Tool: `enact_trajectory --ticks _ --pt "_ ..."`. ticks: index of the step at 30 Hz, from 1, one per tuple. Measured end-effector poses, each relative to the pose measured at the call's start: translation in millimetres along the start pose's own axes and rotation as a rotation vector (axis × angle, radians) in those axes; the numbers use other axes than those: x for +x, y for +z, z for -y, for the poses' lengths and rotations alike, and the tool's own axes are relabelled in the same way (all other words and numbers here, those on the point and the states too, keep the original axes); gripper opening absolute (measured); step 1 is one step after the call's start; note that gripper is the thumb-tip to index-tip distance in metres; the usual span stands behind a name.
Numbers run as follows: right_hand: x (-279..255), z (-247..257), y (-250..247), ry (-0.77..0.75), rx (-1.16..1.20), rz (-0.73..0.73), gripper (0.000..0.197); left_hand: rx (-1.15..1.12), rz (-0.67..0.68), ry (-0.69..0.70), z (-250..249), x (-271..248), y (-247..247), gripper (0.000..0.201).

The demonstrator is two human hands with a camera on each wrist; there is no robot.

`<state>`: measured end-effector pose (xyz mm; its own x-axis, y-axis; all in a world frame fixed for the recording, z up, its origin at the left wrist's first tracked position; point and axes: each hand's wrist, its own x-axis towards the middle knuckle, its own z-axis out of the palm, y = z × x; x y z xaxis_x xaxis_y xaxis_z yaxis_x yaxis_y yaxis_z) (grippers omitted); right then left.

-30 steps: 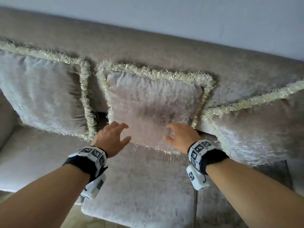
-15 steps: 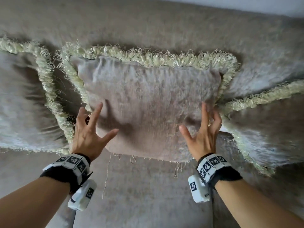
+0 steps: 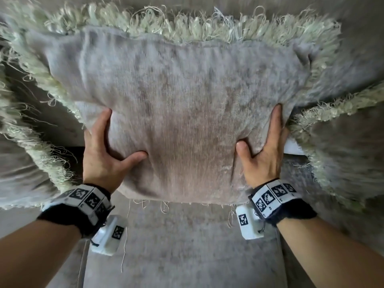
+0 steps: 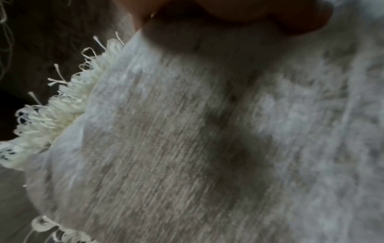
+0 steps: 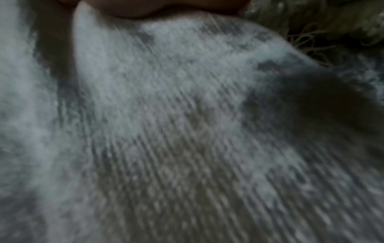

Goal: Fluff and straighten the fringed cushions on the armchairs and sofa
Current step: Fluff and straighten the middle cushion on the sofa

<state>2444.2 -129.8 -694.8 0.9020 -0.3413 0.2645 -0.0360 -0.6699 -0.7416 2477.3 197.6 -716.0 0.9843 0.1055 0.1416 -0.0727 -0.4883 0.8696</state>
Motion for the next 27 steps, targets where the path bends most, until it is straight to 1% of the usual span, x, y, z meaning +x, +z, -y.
enact_trajectory --ticks 3,5,7,8,11,12,14,15,17,19,23,25,27 --pt "3.1 18.7 -12.5 -0.035 0.008 0.001 0.097 -0.046 -0.033 0.048 -6.3 -6.9 -6.9 0.104" --pt "11.3 39.6 -25.2 -0.062 -0.022 0.027 0.097 -0.077 -0.062 0.03 -13.5 -16.4 -10.2 0.098" --pt "26.9 65.0 -38.9 -0.096 -0.066 0.073 0.095 -0.132 -0.104 -0.019 -17.3 -28.0 -11.3 0.098" --pt "36.6 76.6 -45.1 -0.14 -0.089 0.094 0.095 -0.162 -0.136 -0.049 -18.5 -33.6 -10.6 0.1" --pt "68.1 108.5 -56.8 -0.338 -0.161 0.158 0.094 -0.221 -0.222 -0.138 -22.7 -48.6 -1.5 0.106" --pt "77.8 117.1 -58.6 -0.389 -0.191 0.181 0.093 -0.231 -0.239 -0.186 -26.0 -51.5 3.6 0.105" --pt "93.9 129.8 -58.7 -0.459 -0.246 0.225 0.091 -0.269 -0.265 -0.286 -31.3 -57.0 15.7 0.101" --pt "100.3 132.9 -56.7 -0.478 -0.27 0.244 0.09 -0.291 -0.272 -0.316 -31.5 -58.9 22.0 0.103" --pt "107.6 130.1 -49.6 -0.494 -0.302 0.266 0.089 -0.321 -0.283 -0.329 -26.4 -59.1 33.1 0.108" --pt "108.7 117.6 -40.8 -0.482 -0.317 0.261 0.088 -0.324 -0.286 -0.333 -19.1 -54.6 41.3 0.109" --pt "102.8 87.5 -29.1 -0.457 -0.324 0.25 0.086 -0.238 -0.242 -0.377 -4.3 -41.8 49.9 0.118" --pt "102.1 81.5 -26.4 -0.456 -0.297 0.239 0.083 -0.214 -0.238 -0.387 -2.1 -38.7 52.2 0.121" --pt "102.4 79.3 -24.7 -0.462 -0.282 0.228 0.083 -0.215 -0.225 -0.374 -2.5 -38.8 51.3 0.131"
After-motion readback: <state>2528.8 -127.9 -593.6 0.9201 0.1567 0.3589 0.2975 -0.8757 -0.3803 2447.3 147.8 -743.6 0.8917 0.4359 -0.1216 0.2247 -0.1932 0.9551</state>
